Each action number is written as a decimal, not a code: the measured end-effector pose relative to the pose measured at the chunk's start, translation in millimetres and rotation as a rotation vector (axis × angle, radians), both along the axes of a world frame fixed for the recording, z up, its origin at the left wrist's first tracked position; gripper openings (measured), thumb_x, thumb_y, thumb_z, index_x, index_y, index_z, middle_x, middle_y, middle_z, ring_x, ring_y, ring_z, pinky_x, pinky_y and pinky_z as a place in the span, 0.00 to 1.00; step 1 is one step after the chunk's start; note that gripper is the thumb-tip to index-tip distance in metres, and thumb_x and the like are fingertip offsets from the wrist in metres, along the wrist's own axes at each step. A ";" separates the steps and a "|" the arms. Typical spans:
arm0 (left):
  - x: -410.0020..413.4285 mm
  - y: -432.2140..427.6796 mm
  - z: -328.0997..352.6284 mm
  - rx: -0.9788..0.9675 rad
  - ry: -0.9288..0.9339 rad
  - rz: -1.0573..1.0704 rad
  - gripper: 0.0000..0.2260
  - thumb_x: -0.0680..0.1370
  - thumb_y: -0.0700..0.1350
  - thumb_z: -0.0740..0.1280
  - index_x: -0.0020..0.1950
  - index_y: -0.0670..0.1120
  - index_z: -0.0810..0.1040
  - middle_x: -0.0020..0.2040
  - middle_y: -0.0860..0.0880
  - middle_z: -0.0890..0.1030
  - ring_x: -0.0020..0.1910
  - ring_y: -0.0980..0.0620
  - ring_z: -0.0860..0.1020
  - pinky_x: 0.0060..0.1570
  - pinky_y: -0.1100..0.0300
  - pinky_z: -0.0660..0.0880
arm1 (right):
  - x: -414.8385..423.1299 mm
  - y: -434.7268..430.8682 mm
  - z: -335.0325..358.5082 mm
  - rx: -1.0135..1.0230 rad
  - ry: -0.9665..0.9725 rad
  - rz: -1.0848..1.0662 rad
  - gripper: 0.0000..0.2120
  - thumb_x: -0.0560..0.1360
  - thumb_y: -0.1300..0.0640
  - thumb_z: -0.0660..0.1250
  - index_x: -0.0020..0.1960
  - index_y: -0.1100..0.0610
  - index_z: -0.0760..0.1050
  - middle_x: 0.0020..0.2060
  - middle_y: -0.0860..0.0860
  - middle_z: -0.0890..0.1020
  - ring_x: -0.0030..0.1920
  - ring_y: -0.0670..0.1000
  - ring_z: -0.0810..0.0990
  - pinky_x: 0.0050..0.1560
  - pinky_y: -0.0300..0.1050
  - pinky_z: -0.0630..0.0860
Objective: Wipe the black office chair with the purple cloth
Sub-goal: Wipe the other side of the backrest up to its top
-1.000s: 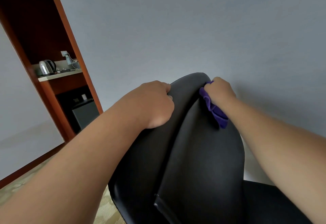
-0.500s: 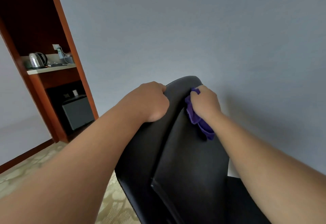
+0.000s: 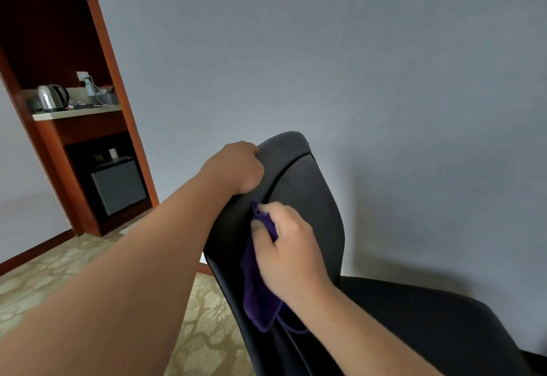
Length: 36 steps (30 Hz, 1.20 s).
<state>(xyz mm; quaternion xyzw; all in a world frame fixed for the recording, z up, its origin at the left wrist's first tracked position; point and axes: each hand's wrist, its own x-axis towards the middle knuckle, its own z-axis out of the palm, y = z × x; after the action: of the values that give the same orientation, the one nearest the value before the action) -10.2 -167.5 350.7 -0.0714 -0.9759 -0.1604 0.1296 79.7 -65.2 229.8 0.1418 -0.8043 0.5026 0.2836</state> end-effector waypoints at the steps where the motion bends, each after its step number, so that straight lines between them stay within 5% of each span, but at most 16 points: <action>1: 3.6 1.1 0.3 0.000 -0.003 0.005 0.13 0.80 0.41 0.58 0.58 0.49 0.79 0.55 0.50 0.80 0.51 0.47 0.77 0.44 0.57 0.71 | 11.2 -1.0 -2.9 -0.008 0.000 0.014 0.08 0.80 0.50 0.62 0.57 0.48 0.76 0.49 0.43 0.77 0.50 0.45 0.78 0.52 0.49 0.77; 12: 49.9 13.9 5.4 0.114 -0.017 0.084 0.20 0.77 0.38 0.55 0.63 0.49 0.79 0.58 0.47 0.80 0.52 0.44 0.78 0.49 0.54 0.74 | 99.5 -3.1 -50.4 -0.125 0.193 0.047 0.15 0.80 0.53 0.63 0.66 0.51 0.75 0.53 0.42 0.78 0.54 0.41 0.79 0.54 0.35 0.75; 17: 71.8 19.4 8.1 0.115 -0.044 0.113 0.18 0.76 0.37 0.55 0.59 0.44 0.79 0.56 0.45 0.80 0.49 0.43 0.78 0.46 0.53 0.74 | 114.2 4.8 -99.5 0.062 0.260 -0.216 0.18 0.81 0.48 0.60 0.69 0.49 0.68 0.49 0.44 0.75 0.40 0.43 0.79 0.34 0.42 0.80; 21: 81.3 26.4 11.0 0.125 -0.072 0.122 0.17 0.79 0.37 0.54 0.62 0.38 0.77 0.55 0.41 0.79 0.46 0.44 0.75 0.43 0.54 0.68 | 129.8 2.8 -102.6 -0.036 0.213 -0.291 0.17 0.81 0.47 0.58 0.70 0.45 0.68 0.50 0.41 0.73 0.44 0.43 0.78 0.39 0.43 0.80; 26: 90.0 33.9 13.1 0.187 -0.152 0.115 0.19 0.83 0.36 0.52 0.70 0.34 0.73 0.64 0.37 0.77 0.65 0.39 0.75 0.56 0.52 0.70 | 146.3 -17.9 -39.0 -0.192 0.319 -0.289 0.17 0.81 0.48 0.58 0.68 0.50 0.73 0.51 0.42 0.73 0.48 0.42 0.76 0.44 0.38 0.77; 28: 97.3 31.0 12.7 0.297 -0.163 0.078 0.16 0.84 0.37 0.54 0.67 0.36 0.76 0.64 0.38 0.78 0.66 0.38 0.75 0.57 0.53 0.73 | 144.7 -22.5 -2.5 -0.110 0.400 -0.361 0.16 0.81 0.49 0.59 0.66 0.53 0.75 0.49 0.46 0.74 0.46 0.45 0.74 0.42 0.38 0.74; 31: 103.4 15.5 6.1 0.657 -0.241 -0.023 0.09 0.83 0.38 0.58 0.44 0.40 0.73 0.39 0.47 0.72 0.44 0.45 0.73 0.37 0.63 0.67 | 136.2 -17.5 44.1 0.057 0.334 -0.420 0.15 0.81 0.48 0.60 0.64 0.50 0.76 0.48 0.48 0.75 0.47 0.51 0.74 0.41 0.43 0.73; 32: 107.1 10.4 5.0 0.769 -0.302 -0.061 0.09 0.84 0.42 0.59 0.46 0.40 0.72 0.39 0.48 0.73 0.41 0.48 0.73 0.40 0.63 0.68 | 132.6 -12.9 53.5 0.111 0.247 -0.395 0.14 0.81 0.47 0.60 0.64 0.48 0.76 0.50 0.48 0.75 0.50 0.51 0.74 0.43 0.44 0.72; 34: 115.9 -3.9 -0.9 1.052 -0.472 -0.154 0.19 0.85 0.56 0.58 0.57 0.40 0.77 0.52 0.47 0.82 0.52 0.49 0.80 0.58 0.57 0.74 | 127.0 -2.2 62.3 0.165 0.117 -0.335 0.14 0.81 0.46 0.60 0.64 0.47 0.74 0.54 0.48 0.72 0.55 0.51 0.71 0.48 0.44 0.71; 36: 125.6 -17.2 -12.1 1.144 -0.553 -0.181 0.27 0.85 0.63 0.53 0.71 0.43 0.73 0.62 0.46 0.81 0.59 0.46 0.80 0.57 0.47 0.76 | 127.9 5.9 63.0 0.192 0.098 -0.283 0.15 0.80 0.44 0.60 0.64 0.48 0.74 0.55 0.48 0.70 0.58 0.50 0.68 0.54 0.44 0.71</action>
<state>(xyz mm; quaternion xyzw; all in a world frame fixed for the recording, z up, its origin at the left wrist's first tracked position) 115.5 -184.8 338.6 -0.0289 -0.7235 -0.6786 -0.1233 207.6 -59.4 292.8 0.0780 -0.8456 0.3710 0.3758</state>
